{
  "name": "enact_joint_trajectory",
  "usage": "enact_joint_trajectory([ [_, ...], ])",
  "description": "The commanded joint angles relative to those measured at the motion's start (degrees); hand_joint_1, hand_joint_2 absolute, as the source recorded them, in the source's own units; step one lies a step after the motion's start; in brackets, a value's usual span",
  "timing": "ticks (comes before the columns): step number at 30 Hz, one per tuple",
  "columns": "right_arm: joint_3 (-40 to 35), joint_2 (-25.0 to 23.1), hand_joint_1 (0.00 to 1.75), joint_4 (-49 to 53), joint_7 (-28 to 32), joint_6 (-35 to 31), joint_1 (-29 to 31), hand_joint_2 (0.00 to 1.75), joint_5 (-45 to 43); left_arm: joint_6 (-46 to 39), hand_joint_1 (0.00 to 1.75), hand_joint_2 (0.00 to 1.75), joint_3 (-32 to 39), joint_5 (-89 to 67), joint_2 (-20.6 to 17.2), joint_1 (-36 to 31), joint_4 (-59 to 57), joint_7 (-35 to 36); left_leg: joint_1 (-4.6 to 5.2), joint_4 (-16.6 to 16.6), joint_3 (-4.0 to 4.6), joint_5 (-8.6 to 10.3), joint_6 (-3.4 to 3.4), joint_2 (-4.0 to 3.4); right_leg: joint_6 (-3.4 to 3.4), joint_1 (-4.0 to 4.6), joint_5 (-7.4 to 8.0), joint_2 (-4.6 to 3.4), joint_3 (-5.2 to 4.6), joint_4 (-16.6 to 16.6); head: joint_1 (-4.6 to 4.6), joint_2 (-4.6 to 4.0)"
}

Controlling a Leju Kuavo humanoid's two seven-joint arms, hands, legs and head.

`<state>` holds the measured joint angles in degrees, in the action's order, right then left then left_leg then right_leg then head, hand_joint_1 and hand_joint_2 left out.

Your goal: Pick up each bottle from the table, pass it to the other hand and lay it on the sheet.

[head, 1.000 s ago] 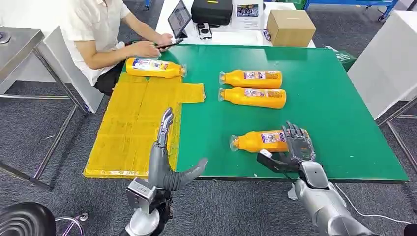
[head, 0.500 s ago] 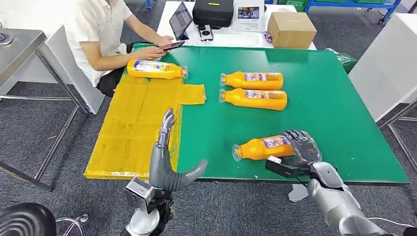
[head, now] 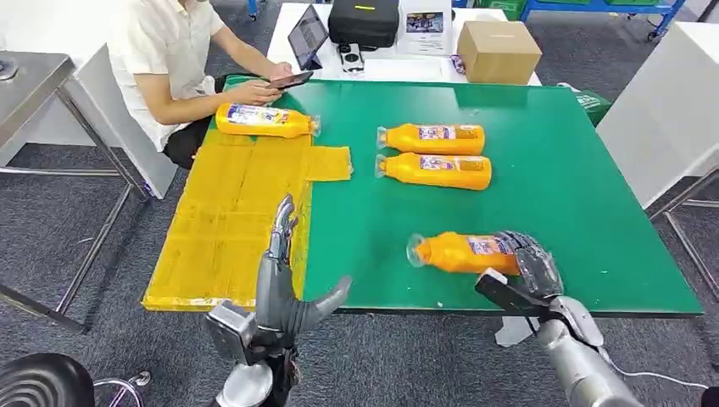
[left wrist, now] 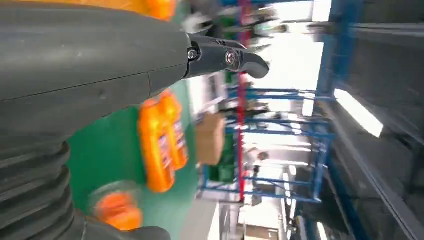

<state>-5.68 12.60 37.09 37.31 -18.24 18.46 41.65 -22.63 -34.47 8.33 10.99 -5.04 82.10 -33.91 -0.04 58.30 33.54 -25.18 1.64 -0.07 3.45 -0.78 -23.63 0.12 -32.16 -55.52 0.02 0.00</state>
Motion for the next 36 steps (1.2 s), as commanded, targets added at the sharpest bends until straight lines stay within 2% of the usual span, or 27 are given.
enact_joint_trajectory([
  [1,-1.2,-8.42,1.75,22.6,-3.96,6.26,-9.95,1.75,-10.54,8.39,0.0,1.75,3.94,14.18,-0.45,2.78,-4.39,5.04,-0.09,-0.11,-0.07,-0.05,-0.18,-0.23,-0.19,0.09,0.01,-0.27,-0.05,0.04,0.0,0.0],
  [14,-2.84,-8.54,1.75,25.0,-4.39,6.09,-9.82,1.75,-13.35,9.38,0.0,1.75,3.39,16.28,-0.87,2.65,-3.61,6.19,-0.06,-0.07,0.73,0.1,-0.15,-0.01,-0.27,0.06,-0.02,-0.09,-0.71,-0.07,0.02,0.0],
  [19,-4.36,-10.9,1.75,25.26,-4.96,6.08,-8.71,1.75,-16.21,14.76,0.0,1.75,1.14,19.51,-2.28,2.43,-3.13,9.05,-0.04,-0.08,0.9,0.11,-0.18,-0.09,-0.3,0.03,0.0,-0.18,-0.91,-0.09,0.02,0.0],
  [22,-8.18,-12.67,1.75,23.39,-5.56,7.31,-7.49,1.75,-16.5,15.81,0.0,1.75,-0.16,18.02,-2.45,1.28,-4.27,9.46,-0.05,-0.07,0.92,0.1,-0.19,-0.15,-0.3,0.05,0.02,-0.25,-0.95,-0.1,0.02,0.0],
  [27,-17.55,-15.9,1.75,22.72,-6.54,9.43,-6.69,1.75,-16.31,12.66,0.0,1.75,-1.04,14.35,-1.46,-1.66,-9.4,11.18,-0.09,-0.09,0.91,0.13,-0.21,-0.22,-0.33,0.09,0.07,-0.31,-0.98,-0.08,0.02,0.0],
  [29,-20.49,-16.84,1.75,22.93,-7.22,9.41,-6.3,1.75,-16.75,10.58,0.0,1.75,-1.55,11.35,-0.95,-2.61,-10.84,9.4,-0.1,-0.06,1.06,0.17,-0.14,-0.11,-0.24,0.1,0.08,-0.17,-1.09,-0.1,0.02,0.0],
  [30,-21.27,-17.0,1.75,22.97,-7.39,9.36,-6.08,1.75,-16.9,12.3,0.0,1.75,-1.32,13.31,-0.73,-2.74,-11.1,10.85,-0.09,-0.05,1.08,0.17,-0.14,-0.07,-0.24,0.09,0.06,-0.15,-1.1,-0.12,0.02,0.0],
  [31,-22.33,-17.46,1.75,23.18,-7.86,9.29,-5.64,1.75,-16.98,11.8,0.0,1.75,-1.43,12.86,-0.53,-2.98,-11.09,10.5,-0.08,-0.07,0.89,0.11,-0.23,-0.16,-0.37,0.09,0.0,-0.24,-0.99,-0.18,0.02,0.0],
  [35,-26.82,-16.57,1.75,23.52,-8.7,9.64,-4.32,1.75,-17.95,9.13,0.0,1.75,-1.72,11.03,0.07,-4.36,-12.3,9.34,-0.08,-0.03,1.1,0.17,-0.13,-0.07,-0.23,0.07,0.05,-0.14,-1.13,-0.16,0.04,0.0],
  [36,-26.93,-16.72,1.75,23.55,-8.7,9.65,-4.32,1.75,-17.95,9.12,0.0,1.75,-1.71,11.03,0.15,-4.47,-12.28,9.34,-0.07,-0.03,0.89,0.08,-0.2,-0.12,-0.35,0.06,-0.04,-0.2,-0.97,-0.21,0.02,0.0],
])
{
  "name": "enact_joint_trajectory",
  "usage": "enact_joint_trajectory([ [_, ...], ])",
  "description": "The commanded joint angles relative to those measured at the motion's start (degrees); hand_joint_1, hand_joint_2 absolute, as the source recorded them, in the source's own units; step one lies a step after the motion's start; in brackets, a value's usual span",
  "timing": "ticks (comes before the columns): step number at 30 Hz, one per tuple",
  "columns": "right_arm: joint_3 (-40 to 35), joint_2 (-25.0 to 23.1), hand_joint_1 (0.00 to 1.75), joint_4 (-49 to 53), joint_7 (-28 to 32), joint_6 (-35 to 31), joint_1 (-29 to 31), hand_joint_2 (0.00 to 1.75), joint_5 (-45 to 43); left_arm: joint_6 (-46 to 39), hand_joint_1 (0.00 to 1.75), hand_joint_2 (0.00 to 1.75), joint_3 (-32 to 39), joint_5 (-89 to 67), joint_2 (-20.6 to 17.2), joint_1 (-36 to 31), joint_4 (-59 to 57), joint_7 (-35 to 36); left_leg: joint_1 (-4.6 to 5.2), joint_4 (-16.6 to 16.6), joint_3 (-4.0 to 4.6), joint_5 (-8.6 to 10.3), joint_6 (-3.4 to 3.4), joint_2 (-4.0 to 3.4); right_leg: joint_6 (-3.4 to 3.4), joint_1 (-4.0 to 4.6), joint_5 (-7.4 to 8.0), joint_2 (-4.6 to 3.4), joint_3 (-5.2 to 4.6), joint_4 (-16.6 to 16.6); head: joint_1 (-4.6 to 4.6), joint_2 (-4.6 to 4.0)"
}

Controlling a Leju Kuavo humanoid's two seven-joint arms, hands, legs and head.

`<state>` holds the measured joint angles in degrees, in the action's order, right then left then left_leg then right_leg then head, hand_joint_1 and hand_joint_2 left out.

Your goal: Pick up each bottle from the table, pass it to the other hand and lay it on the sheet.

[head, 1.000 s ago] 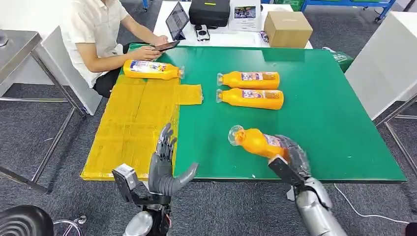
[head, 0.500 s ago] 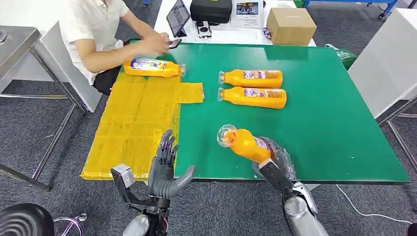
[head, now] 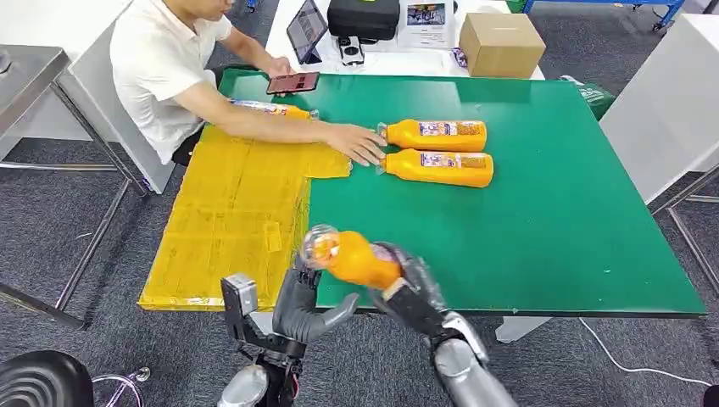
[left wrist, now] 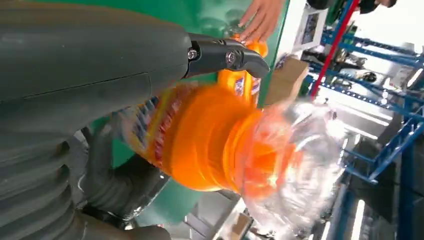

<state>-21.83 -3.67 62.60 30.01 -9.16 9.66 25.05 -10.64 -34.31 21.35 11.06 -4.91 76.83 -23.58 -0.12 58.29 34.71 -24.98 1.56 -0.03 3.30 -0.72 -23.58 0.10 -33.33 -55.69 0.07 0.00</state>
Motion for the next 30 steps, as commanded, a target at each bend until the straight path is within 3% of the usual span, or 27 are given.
enact_joint_trajectory([
  [1,-11.51,-0.46,1.75,-2.42,-1.7,0.56,4.91,1.75,-1.64,-2.06,0.0,1.75,-1.86,-1.15,0.35,-4.95,-7.63,-0.55,0.0,-0.04,-0.12,-0.03,-0.06,-0.05,-0.1,0.0,-0.03,-0.06,0.1,0.0,-0.04,0.0],
  [22,-14.86,-0.39,1.75,-2.73,-2.18,0.09,6.25,1.75,-1.77,-4.1,0.0,1.75,0.25,-0.62,0.95,-5.75,-7.18,-2.37,0.01,-0.02,-0.1,-0.06,-0.07,-0.01,-0.11,-0.01,-0.04,-0.05,0.09,-0.01,-0.02,0.0],
  [23,-15.32,-0.5,1.75,-2.24,-2.07,0.17,5.99,1.75,-1.89,-4.85,0.24,1.75,0.94,-0.49,1.13,-6.03,-7.39,-2.52,0.02,-0.03,0.01,-0.01,-0.04,0.02,-0.06,-0.03,0.0,-0.02,0.0,0.02,-0.02,0.0],
  [24,-15.55,-0.57,1.75,-1.88,-1.92,0.28,5.82,1.75,-2.04,-5.04,1.75,1.75,1.27,-0.39,1.16,-6.23,-7.53,-2.54,0.01,-0.02,-0.04,-0.03,-0.05,0.02,-0.08,-0.02,-0.02,-0.03,0.05,0.01,-0.04,0.0],
  [30,-17.84,-0.2,1.75,3.04,-2.14,1.27,5.47,1.75,-4.02,-6.2,1.75,1.75,3.31,-2.17,1.73,-7.59,-9.45,-4.02,0.02,0.01,0.03,-0.02,-0.06,0.02,-0.1,-0.02,-0.03,-0.02,-0.03,-0.05,-0.02,0.0],
])
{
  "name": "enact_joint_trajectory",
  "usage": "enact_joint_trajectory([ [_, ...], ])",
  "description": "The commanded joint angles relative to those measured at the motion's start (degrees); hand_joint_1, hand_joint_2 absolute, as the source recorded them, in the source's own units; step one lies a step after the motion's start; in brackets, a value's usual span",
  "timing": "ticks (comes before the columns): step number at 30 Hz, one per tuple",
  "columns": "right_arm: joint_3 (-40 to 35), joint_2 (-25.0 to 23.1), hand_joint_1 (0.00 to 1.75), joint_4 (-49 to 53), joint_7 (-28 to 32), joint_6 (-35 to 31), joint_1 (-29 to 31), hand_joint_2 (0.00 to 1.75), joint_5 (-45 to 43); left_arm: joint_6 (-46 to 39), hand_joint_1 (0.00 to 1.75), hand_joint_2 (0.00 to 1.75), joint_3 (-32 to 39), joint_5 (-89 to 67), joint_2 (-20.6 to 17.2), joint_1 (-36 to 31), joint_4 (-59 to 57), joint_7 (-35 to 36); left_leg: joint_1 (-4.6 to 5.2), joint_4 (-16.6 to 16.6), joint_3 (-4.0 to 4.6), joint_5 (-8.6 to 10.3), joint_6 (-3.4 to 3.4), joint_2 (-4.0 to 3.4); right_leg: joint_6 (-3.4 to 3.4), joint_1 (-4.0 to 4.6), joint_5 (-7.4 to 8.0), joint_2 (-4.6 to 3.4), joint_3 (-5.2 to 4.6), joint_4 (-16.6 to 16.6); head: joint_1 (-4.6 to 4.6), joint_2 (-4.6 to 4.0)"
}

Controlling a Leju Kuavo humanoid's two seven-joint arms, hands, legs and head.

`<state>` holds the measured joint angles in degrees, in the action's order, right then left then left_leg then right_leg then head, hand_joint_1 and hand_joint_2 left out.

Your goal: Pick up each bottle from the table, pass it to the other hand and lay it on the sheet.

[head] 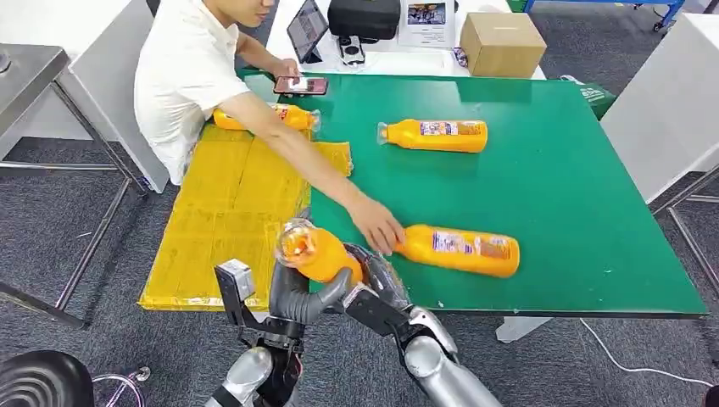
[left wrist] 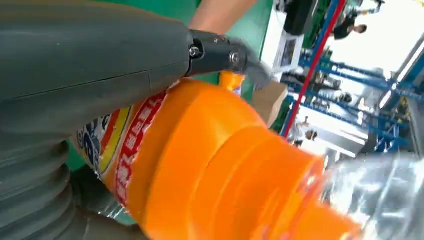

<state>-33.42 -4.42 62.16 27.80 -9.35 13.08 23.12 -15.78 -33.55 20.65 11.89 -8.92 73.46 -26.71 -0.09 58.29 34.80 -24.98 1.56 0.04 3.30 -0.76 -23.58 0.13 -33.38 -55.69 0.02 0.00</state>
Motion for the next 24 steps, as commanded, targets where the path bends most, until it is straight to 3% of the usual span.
enact_joint_trajectory([
  [1,-6.32,0.47,1.75,4.2,0.04,1.82,2.01,1.75,-2.83,-1.04,1.75,1.75,2.63,-1.86,0.91,-3.74,-6.09,-1.15,-0.01,0.01,-0.09,-0.05,-0.09,-0.06,-0.13,0.01,-0.05,-0.06,0.03,-0.07,0.0,0.0],
  [7,-7.17,0.61,1.75,6.18,0.41,1.87,1.96,1.75,-3.58,1.32,1.75,1.75,2.89,-0.87,0.79,-3.97,-5.32,-0.29,-0.01,-0.01,-0.17,-0.07,-0.09,-0.09,-0.13,0.01,-0.07,-0.09,0.11,-0.05,0.02,0.0],
  [11,-7.42,0.63,1.61,6.98,0.88,1.66,1.97,1.75,-3.97,2.96,1.75,1.75,2.93,0.2,0.74,-3.96,-5.36,0.46,0.0,-0.02,-0.11,-0.04,-0.06,-0.09,-0.09,0.0,-0.04,-0.09,0.06,-0.03,0.02,0.0],
  [22,-7.42,0.63,1.61,6.98,0.88,1.66,1.97,1.75,-3.97,2.96,1.75,1.75,2.93,0.2,0.74,-3.96,-5.36,0.46,0.0,-0.01,-0.19,-0.08,-0.09,-0.11,-0.14,0.01,-0.08,-0.11,0.13,-0.05,0.0,0.0],
  [23,-7.61,0.78,1.26,7.07,0.9,1.69,1.95,1.75,-3.98,3.32,1.75,1.75,3.01,0.41,0.65,-3.93,-5.12,0.41,-0.02,-0.02,-0.1,-0.04,-0.07,-0.08,-0.1,0.03,-0.03,-0.08,0.06,-0.01,0.0,0.0],
  [24,-7.52,0.73,0.31,6.85,0.87,1.51,1.92,1.75,-4.13,3.63,1.75,1.75,3.19,0.68,0.57,-3.99,-4.94,0.48,-0.02,-0.04,-0.22,-0.08,-0.1,-0.1,-0.15,0.03,-0.07,-0.1,0.16,-0.03,0.0,0.0],
])
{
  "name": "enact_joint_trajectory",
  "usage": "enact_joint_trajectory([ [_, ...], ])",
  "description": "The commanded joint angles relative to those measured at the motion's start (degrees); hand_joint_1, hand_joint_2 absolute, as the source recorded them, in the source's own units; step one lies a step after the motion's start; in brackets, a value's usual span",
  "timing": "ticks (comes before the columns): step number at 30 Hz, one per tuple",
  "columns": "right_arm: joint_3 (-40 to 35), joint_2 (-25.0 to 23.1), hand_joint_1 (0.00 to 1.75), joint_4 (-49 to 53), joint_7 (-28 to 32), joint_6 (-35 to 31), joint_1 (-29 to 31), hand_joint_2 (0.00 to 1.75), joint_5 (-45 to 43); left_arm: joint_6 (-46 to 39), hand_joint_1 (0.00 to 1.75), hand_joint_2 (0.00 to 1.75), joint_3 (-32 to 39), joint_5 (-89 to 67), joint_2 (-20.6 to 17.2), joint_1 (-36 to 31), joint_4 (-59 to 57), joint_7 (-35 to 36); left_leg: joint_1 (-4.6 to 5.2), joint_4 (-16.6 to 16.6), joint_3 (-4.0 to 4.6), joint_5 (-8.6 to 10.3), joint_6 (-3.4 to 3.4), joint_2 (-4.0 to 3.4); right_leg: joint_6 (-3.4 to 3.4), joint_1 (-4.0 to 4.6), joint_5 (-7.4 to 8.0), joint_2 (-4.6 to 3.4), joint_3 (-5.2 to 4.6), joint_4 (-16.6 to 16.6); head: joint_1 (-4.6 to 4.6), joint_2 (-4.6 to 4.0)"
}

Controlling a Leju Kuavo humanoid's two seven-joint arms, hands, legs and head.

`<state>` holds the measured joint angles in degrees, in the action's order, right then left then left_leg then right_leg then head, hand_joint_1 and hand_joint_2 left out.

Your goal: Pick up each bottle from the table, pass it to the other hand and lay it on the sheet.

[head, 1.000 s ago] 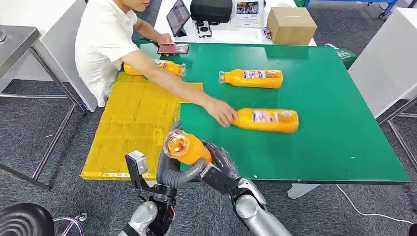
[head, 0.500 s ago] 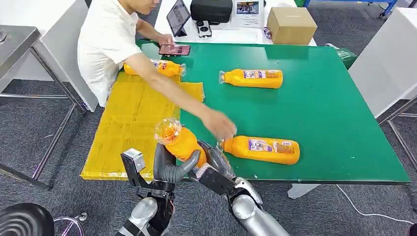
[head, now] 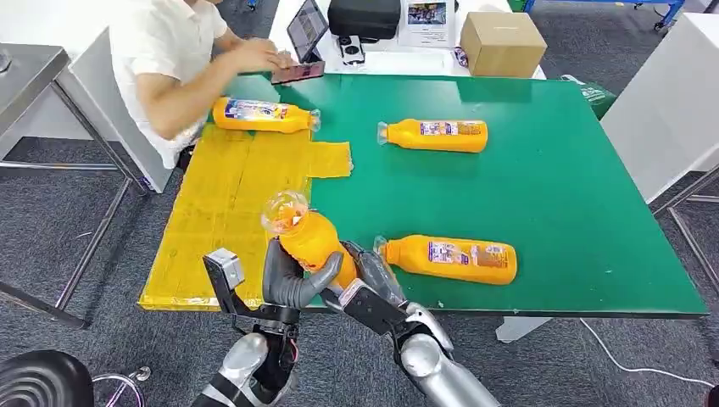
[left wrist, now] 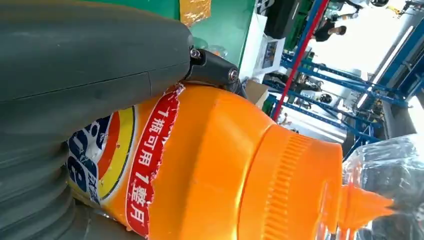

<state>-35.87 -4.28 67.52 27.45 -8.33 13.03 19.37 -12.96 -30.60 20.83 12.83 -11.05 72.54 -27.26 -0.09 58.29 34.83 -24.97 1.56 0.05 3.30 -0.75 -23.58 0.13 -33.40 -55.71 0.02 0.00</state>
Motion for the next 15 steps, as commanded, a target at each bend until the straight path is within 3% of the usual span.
enact_joint_trajectory([
  [1,-4.88,0.48,0.0,1.43,1.23,0.28,1.81,1.75,-0.56,0.88,1.75,1.75,0.42,0.66,-0.44,-1.94,-3.89,1.07,0.0,0.0,-0.33,-0.14,-0.14,-0.12,-0.21,0.01,-0.14,-0.12,0.24,-0.08,0.02,0.0],
  [4,-4.26,0.04,0.0,2.07,2.21,-4.51,0.82,1.75,2.04,-1.17,1.75,1.75,1.21,-0.67,-1.22,-2.49,-3.96,1.24,0.0,-0.03,-0.23,-0.09,-0.09,-0.11,-0.14,0.0,-0.08,-0.11,0.15,-0.04,0.02,0.0],
  [5,-4.7,0.29,0.0,2.9,3.62,-12.62,0.17,0.0,8.22,-4.69,1.75,1.75,1.37,-4.27,-2.15,-3.21,-4.38,0.37,-0.03,-0.03,-0.15,-0.06,-0.07,-0.1,-0.11,0.03,-0.03,-0.09,0.09,0.01,0.07,0.0],
  [6,-4.68,0.46,0.0,3.53,4.64,-19.37,-0.25,0.0,13.12,-5.26,1.75,1.75,1.56,-5.25,-2.58,-3.54,-4.54,0.69,0.0,-0.04,-0.11,-0.02,-0.05,0.01,-0.09,0.0,-0.04,0.01,0.07,0.0,-0.04,0.0],
  [7,0.1,-0.21,0.0,6.19,2.44,-31.67,-2.25,0.0,26.25,-4.54,1.75,1.75,2.06,-6.48,-3.32,-3.68,-4.49,1.79,-0.02,-0.06,-0.2,-0.05,-0.1,-0.06,-0.14,0.02,-0.05,-0.06,0.14,0.01,0.02,0.0],
  [8,3.05,-1.7,0.0,7.54,3.52,-31.67,-4.19,0.0,32.8,-4.07,1.75,1.75,2.69,-7.16,-3.56,-3.51,-4.08,1.97,0.0,-0.06,-0.13,-0.03,-0.07,-0.05,-0.11,0.0,-0.04,-0.05,0.08,0.01,0.02,0.0],
  [9,17.49,-8.77,0.0,13.66,11.46,-31.67,-9.9,0.0,39.38,-5.65,1.75,1.75,3.1,-11.33,-4.47,-3.34,-3.32,1.84,-0.01,-0.05,-0.07,-0.02,-0.06,0.03,-0.09,0.01,-0.03,0.02,0.05,0.01,0.0,0.0],
  [11,24.58,-11.73,0.0,21.67,12.55,-31.67,-12.52,0.0,42.62,-8.75,1.75,1.75,3.15,-17.88,-5.42,-3.06,-2.89,2.08,0.04,-0.03,-0.04,-0.04,-0.11,0.12,-0.15,-0.04,-0.12,0.11,-0.01,-0.12,0.0,0.0],
  [15,33.82,-14.36,0.0,40.2,12.55,-31.67,-13.01,0.0,38.03,-9.81,1.75,1.75,3.3,-27.91,-6.68,-3.57,-4.49,5.88,0.03,0.03,-0.08,-0.1,-0.16,0.12,-0.2,-0.02,-0.2,0.16,-0.06,-0.21,0.04,0.0],
])
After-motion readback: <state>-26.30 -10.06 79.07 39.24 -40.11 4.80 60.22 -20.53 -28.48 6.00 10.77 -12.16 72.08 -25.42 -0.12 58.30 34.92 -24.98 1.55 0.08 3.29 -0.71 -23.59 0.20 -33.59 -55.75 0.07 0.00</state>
